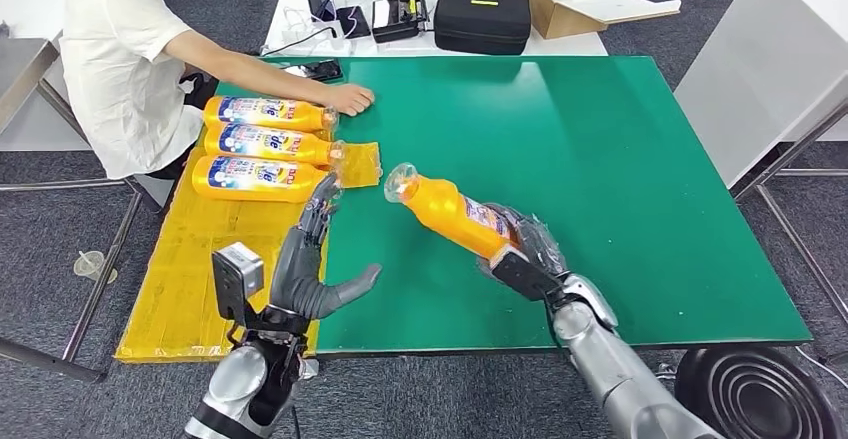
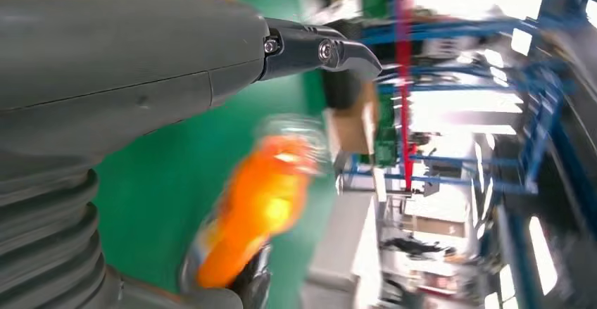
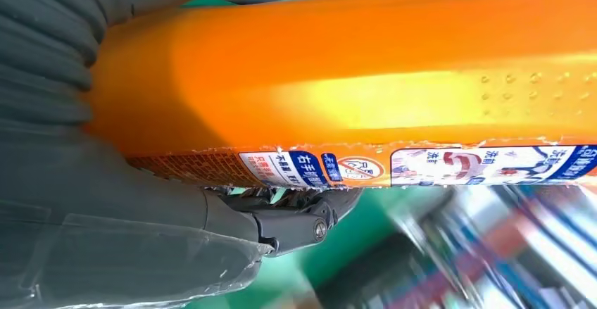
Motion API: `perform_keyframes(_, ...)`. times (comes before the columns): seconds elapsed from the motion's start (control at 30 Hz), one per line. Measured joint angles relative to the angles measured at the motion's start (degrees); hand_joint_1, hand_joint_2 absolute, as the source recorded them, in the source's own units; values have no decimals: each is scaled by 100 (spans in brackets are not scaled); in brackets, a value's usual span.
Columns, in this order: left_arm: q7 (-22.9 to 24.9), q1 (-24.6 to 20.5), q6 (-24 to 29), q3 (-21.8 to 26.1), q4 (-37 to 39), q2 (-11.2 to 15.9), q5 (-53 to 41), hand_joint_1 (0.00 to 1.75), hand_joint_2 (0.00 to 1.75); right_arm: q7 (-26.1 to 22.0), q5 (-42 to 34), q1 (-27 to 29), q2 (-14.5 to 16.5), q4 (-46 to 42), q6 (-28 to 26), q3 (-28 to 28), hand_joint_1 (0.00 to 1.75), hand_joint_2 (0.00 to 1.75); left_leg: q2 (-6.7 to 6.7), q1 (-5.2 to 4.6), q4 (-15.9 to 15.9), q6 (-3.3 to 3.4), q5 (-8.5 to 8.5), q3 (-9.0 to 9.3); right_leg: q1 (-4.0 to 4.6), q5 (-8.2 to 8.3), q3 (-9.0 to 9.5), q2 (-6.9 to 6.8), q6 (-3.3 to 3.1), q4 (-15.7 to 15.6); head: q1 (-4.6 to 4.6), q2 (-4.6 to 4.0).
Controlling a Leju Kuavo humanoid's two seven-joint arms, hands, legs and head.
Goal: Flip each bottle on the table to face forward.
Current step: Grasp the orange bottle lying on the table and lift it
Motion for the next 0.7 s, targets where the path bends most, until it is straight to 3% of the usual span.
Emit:
perform_keyframes(0.1, 51, 121, 201, 4, 78, -54, 467, 0, 175, -35, -83, 339, 284, -790, -678, -8, 175, 175, -6, 1, 0, -1, 0, -12, 1, -4, -13, -2, -1, 0, -1, 0)
perform_keyframes(0.2, 4, 160, 348, -48, 149, -58, 521, 0, 175, -69, -231, 567, 492, -1317, -967, 6, 175, 175, -17, 3, -1, -1, 0, -19, 0, -8, -15, -6, -3, 0, -1, 0)
perform_keyframes(0.5, 60, 165, 433, -152, 241, -61, 834, 0, 175, -360, -492, 848, 895, -1872, -1243, 188, 175, 175, -14, 0, -1, -1, 0, -21, -3, -7, -17, -5, -3, -1, 1, 0)
perform_keyframes(0.7, -73, 134, 308, -227, 242, -73, 969, 0, 175, -380, -496, 824, 1003, -1865, -1076, 528, 175, 175, -13, 1, -1, -1, 0, -21, -2, -7, -16, -5, -3, 0, 0, 0)
